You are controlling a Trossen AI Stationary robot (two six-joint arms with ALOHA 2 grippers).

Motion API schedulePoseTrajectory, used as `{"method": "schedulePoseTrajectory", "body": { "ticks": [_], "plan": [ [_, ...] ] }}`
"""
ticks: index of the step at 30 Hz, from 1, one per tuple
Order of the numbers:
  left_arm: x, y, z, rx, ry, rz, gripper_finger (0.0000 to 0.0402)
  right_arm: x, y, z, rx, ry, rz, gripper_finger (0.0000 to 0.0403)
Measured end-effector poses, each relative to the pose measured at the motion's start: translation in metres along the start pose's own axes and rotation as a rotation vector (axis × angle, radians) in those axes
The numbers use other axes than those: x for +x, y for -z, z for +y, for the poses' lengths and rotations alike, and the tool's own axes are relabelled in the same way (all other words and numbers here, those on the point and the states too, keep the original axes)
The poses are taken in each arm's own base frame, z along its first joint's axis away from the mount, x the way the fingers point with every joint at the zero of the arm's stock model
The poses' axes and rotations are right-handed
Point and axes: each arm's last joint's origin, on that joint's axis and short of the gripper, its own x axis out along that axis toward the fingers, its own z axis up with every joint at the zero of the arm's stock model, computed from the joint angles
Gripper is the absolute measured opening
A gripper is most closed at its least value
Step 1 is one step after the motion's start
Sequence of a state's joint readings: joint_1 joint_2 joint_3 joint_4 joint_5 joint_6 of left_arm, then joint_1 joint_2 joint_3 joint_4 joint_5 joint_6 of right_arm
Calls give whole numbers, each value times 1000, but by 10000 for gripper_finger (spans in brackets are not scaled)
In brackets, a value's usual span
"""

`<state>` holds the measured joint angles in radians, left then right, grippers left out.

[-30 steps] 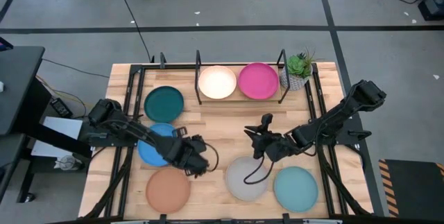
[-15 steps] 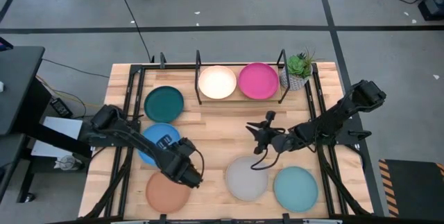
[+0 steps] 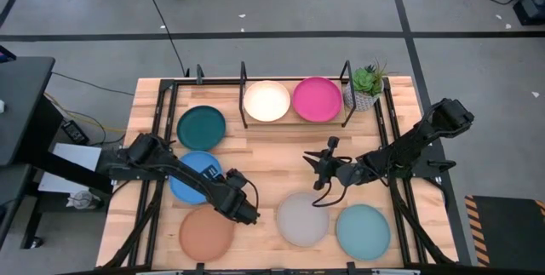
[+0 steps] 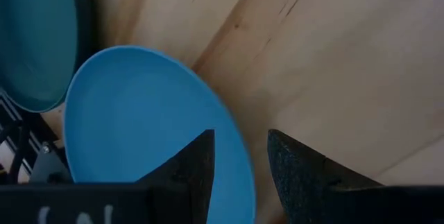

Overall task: Place and stack plates onto a shelf
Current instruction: Stack the blue plate on the pink plate on the shelf

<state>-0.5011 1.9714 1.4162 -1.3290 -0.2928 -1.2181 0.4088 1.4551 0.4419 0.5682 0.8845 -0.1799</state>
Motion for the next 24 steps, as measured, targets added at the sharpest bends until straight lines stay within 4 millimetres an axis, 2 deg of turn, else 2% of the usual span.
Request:
{"method": "schedulePoseTrajectory", "body": {
  "ticks": [13,24],
  "plan": [
    [2,3,-4,13,-1,6,141,5,1,-3,10,-43,0,75],
    [11,5,-5,-28,-69,3,141,7,1,-4,16,-44,5,75]
  ]
}}
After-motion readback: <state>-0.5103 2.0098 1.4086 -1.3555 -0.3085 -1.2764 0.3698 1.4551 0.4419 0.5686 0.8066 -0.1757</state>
